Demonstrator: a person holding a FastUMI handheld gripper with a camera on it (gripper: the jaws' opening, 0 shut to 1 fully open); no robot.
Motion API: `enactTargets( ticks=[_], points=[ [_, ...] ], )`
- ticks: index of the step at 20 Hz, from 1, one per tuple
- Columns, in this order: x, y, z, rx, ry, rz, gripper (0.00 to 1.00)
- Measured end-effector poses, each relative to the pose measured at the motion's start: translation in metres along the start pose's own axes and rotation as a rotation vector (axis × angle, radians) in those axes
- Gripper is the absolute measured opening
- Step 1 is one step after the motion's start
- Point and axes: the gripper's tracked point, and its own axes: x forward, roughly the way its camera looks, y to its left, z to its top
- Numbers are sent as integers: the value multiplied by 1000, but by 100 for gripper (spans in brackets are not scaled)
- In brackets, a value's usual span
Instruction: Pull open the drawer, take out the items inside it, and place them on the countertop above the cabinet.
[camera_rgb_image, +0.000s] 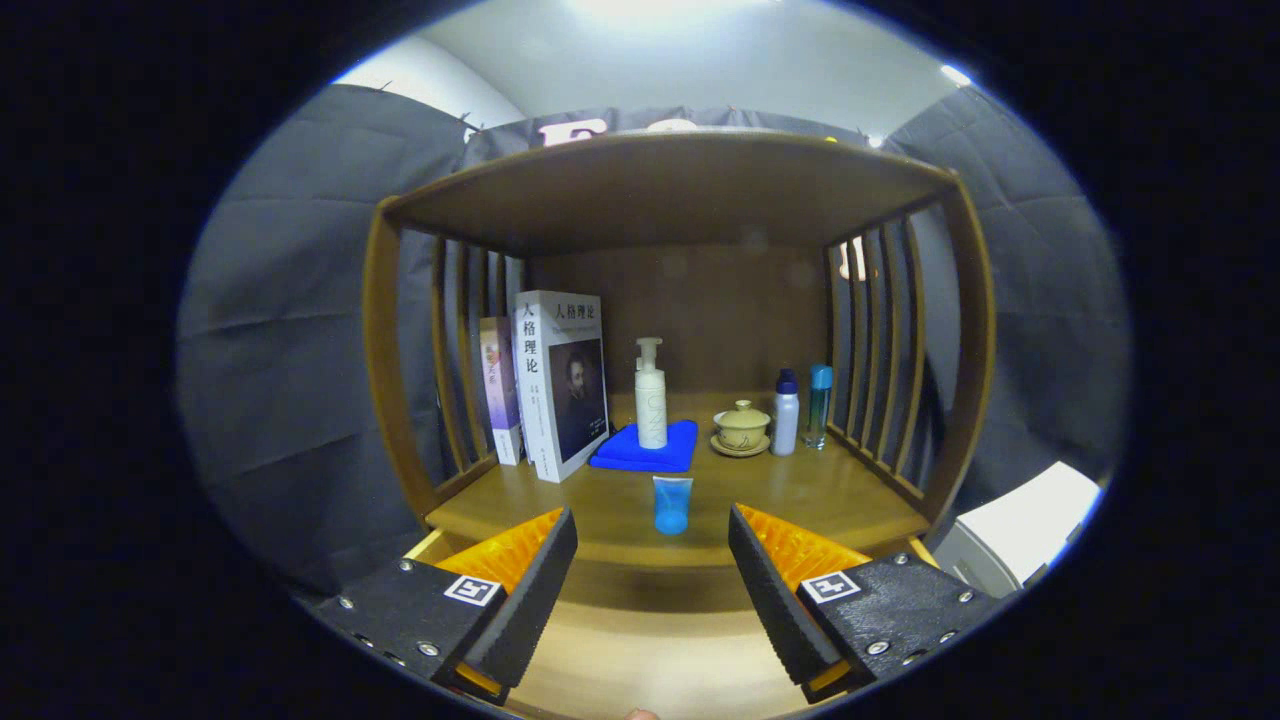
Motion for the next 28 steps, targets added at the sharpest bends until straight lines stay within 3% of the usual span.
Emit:
enactTargets(
  ticks=[4,7,13,24,28],
  points=[
    [-50,6,-9,-65,-74,-33,94],
    [-85,30,-26,-62,-137,1,94],
    [-131,40,-81,16,-89,-2,94],
    [-125,13,-175,67,122,-141,93],
    [-124,17,-174,104,128,-146,93]
  ],
)
